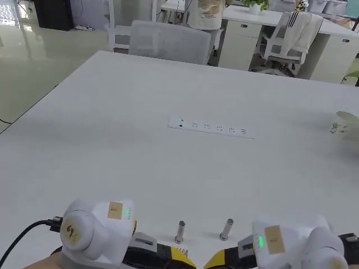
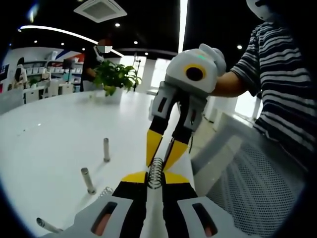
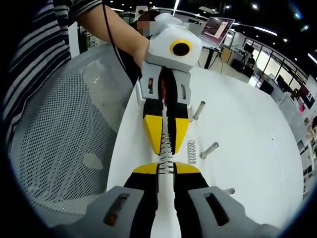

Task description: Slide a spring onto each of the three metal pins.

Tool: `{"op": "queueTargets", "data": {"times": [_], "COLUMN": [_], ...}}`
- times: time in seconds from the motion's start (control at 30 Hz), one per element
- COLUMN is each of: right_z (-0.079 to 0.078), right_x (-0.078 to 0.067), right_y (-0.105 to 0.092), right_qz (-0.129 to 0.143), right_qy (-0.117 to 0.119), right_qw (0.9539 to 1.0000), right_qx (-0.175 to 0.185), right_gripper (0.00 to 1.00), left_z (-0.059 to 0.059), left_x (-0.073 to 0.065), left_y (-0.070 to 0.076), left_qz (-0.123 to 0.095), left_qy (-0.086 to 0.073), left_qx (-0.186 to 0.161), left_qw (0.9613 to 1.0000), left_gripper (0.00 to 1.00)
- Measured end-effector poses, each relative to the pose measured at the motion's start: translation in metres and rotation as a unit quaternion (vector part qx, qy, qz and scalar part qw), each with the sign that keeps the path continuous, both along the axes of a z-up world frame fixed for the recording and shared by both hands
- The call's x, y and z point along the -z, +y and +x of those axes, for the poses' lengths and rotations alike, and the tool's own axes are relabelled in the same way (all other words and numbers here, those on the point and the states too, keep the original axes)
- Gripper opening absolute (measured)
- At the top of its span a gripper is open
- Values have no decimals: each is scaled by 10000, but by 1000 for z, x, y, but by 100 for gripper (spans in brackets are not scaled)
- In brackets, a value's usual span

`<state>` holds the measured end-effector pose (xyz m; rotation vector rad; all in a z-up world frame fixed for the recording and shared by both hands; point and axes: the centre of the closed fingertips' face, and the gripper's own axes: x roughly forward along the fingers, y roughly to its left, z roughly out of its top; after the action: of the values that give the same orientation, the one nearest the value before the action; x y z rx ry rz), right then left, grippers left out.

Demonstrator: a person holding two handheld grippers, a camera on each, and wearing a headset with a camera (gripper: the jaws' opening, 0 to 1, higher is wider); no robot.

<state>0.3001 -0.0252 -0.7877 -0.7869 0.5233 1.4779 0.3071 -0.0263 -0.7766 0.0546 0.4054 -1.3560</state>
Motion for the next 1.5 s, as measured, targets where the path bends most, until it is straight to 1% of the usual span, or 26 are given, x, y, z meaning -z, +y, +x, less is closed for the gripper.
{"op": "queueTargets", "data": {"times": [0.2,0.53,0.63,0.73,0.8,0.93,0.97,1.1,1.23,1.43,1.5], "right_z": [-2,-3,-2,-1,-1,-4,-5,-6,-7,-5,-4], "right_x": [0,1,2,4,5,3,3,4,4,-1,-5], "right_y": [1,1,-3,-8,-10,-8,-7,-6,-6,-6,-6], "right_qz": [35,60,-17,-57,-53,38,65,48,61,56,91], "right_qy": [95,134,120,177,204,249,271,278,261,82,24], "right_qw": [9999,9999,9999,9998,9997,9996,9996,9996,9996,9999,9999], "right_qx": [34,21,25,83,110,106,85,60,19,-53,-88], "right_gripper": [8,9,9,10,10,9,9,8,8,8,8], "left_z": [-2,-4,-4,-5,-5,-6,-7,-7,-8,-6,-6], "left_x": [0,0,0,0,0,1,1,1,1,1,2], "left_y": [-1,0,0,1,1,1,0,-1,0,1,1], "left_qz": [3,24,22,42,34,53,50,60,78,65,105], "left_qy": [15,42,49,60,66,50,68,59,56,59,40], "left_qx": [59,115,122,141,143,176,190,200,211,173,176], "left_qw": [10000,9999,9999,9999,9999,9998,9998,9998,9997,9998,9998], "left_gripper": [3,2,2,2,2,2,2,2,3,3,3]}}
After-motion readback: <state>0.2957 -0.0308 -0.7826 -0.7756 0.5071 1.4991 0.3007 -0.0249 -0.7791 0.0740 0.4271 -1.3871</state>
